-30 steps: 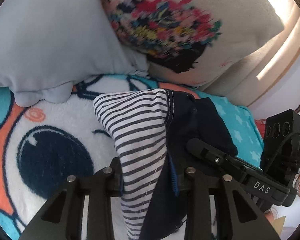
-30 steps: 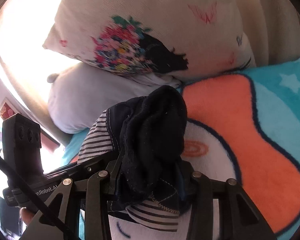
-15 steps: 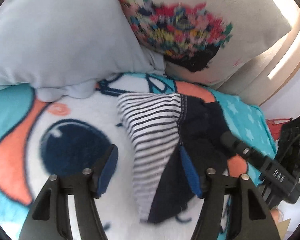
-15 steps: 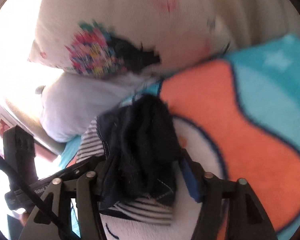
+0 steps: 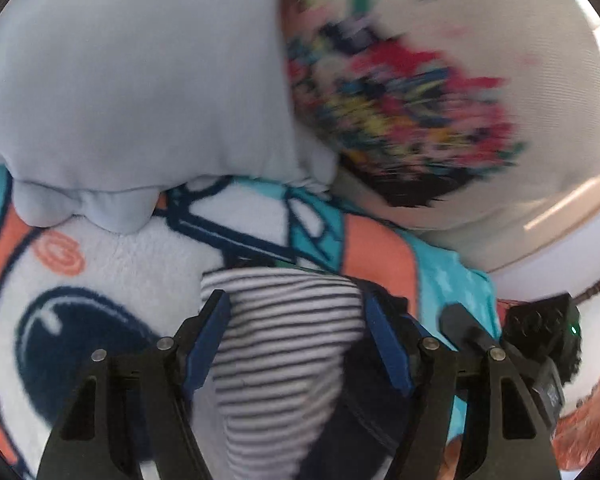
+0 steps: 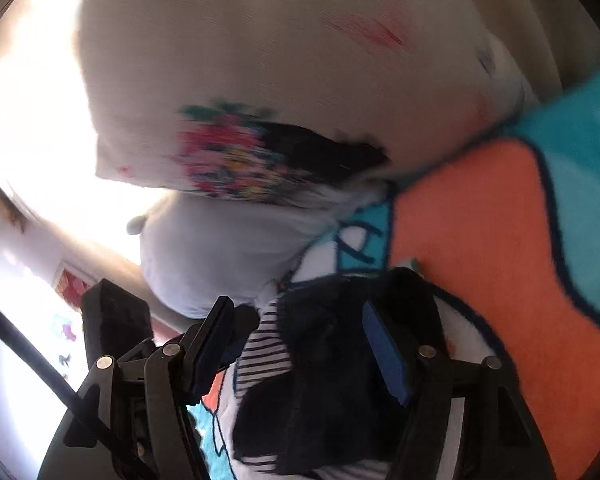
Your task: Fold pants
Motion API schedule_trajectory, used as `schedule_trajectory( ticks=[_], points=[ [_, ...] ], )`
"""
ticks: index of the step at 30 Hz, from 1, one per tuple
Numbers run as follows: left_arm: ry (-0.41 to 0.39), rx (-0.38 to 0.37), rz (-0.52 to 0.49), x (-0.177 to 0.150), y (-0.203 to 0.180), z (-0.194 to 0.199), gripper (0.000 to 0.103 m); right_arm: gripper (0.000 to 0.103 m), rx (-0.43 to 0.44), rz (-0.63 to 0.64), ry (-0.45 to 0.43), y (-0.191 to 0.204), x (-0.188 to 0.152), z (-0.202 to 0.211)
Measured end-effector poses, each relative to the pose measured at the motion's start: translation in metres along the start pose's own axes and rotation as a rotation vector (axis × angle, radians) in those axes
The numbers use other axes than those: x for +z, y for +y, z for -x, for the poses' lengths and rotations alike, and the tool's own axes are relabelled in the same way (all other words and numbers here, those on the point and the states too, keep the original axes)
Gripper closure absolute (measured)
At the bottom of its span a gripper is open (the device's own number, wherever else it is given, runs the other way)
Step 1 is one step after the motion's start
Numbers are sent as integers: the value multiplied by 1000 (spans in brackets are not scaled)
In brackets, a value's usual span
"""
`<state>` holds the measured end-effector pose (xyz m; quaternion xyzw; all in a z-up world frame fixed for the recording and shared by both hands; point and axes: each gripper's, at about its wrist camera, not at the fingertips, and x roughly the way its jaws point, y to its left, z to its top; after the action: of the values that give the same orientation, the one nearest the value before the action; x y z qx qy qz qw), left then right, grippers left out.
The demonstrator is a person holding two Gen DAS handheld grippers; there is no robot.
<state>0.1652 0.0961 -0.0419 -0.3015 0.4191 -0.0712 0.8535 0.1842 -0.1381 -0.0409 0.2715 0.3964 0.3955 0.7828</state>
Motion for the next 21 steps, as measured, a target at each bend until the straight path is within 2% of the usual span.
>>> schedule_trajectory(
  ticks=[4, 8, 10, 11, 13, 16, 18, 21],
  points=[
    [1, 7, -5, 1, 1, -5, 33, 32, 27, -36, -17, -14, 1, -5],
    [-1, 17, -18, -4, -3, 10, 33, 32, 37, -39, -28, -13, 1, 0],
    [-21, 50, -44, -14, -6, 25, 33, 31, 15, 0, -50, -2, -4, 10],
    [-45, 97, -84, -24, -11, 35, 33, 30, 0, 28, -56, 3, -8, 20],
    [-89, 193, -163, -46, -19, 49, 33, 29, -78, 112, -63, 19, -19, 31],
    [-120, 260, -232, -77, -21, 56, 32, 29, -316, 276, -65, 39, -45, 36],
    [-113, 278, -251, -86, -18, 53, 31, 29, -368, 314, -36, 37, -58, 31],
    [-113, 286, -245, -89, -13, 52, 31, 30, -424, 293, 48, 20, -66, 15]
  ],
)
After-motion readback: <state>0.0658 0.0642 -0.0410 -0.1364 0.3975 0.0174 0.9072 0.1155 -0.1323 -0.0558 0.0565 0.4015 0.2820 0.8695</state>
